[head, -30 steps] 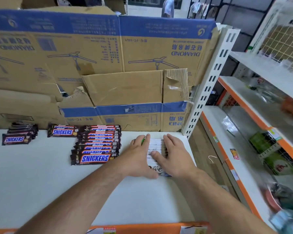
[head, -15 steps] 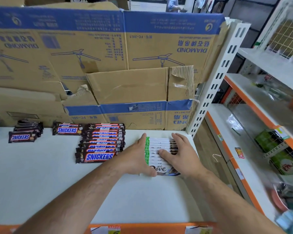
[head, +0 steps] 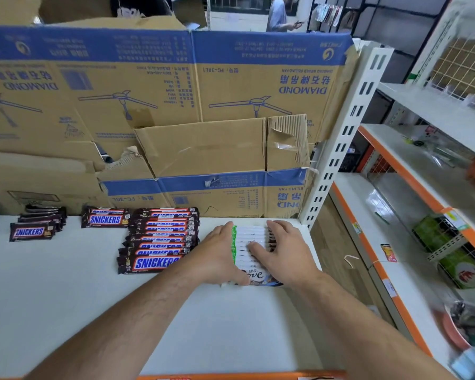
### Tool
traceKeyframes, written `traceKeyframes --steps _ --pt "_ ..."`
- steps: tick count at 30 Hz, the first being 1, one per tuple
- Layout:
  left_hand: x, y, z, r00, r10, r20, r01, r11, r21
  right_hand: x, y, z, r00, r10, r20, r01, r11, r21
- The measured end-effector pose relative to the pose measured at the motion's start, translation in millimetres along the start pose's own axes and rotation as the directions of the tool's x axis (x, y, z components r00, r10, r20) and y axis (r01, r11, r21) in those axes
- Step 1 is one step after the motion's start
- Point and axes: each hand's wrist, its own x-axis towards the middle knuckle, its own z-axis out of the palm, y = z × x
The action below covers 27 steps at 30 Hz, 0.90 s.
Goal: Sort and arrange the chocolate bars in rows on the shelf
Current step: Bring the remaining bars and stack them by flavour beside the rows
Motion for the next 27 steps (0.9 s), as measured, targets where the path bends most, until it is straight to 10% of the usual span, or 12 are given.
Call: traceKeyframes --steps 13,18,27 --pt "14.1 1.3 -20.9 0.999 -0.016 -0.036 0.027 0.942 0.334 19.3 -11.3 0.6 0.997 -0.076 -0.021 0.075 0.996 -0.042" --pt "-1.7 -2.5 3.0 0.986 0.100 -0.137 -0.014 0.851 0.525 -16.9 -3.6 9.7 0.970 -0.228 -0.085 0.191 0.930 -0.313" --pt "-24.6 -7.2 22.0 0.937 0.209 -0.281 -0.038 0.858 0.512 -28.8 5.0 13.9 0.977 -0.209 -0.035 0.195 0.952 -0.238"
